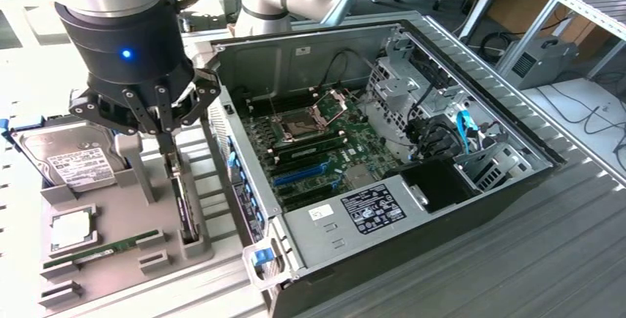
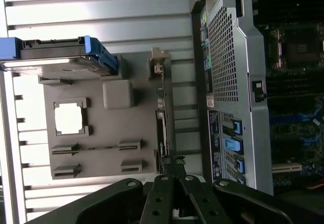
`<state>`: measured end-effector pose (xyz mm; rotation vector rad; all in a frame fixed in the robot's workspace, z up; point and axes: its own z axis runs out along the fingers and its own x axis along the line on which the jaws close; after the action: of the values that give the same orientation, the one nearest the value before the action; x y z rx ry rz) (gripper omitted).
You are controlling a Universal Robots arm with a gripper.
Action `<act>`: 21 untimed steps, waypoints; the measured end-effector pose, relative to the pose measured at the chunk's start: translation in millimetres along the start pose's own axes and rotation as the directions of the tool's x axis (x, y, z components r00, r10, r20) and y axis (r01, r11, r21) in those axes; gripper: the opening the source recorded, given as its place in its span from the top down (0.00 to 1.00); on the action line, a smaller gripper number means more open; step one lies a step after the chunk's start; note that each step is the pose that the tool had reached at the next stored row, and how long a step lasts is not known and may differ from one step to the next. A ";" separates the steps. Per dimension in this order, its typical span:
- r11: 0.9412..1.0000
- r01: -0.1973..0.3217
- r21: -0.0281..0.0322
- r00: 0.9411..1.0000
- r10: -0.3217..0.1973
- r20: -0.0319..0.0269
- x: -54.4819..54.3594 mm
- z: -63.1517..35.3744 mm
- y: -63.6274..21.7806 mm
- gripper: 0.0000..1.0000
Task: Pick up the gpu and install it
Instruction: 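Reach for the gpu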
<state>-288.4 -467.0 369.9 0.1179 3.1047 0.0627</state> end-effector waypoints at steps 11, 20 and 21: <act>1.000 0.000 0.000 1.000 0.000 0.000 -1.8 1.6 -16.5 0.89; 1.000 0.000 0.000 1.000 0.000 0.000 -2.6 2.2 -27.1 0.89; 1.000 0.000 0.000 1.000 0.000 0.000 -2.7 2.2 -27.1 0.89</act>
<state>-287.7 -494.1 366.6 0.1184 3.1047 0.0626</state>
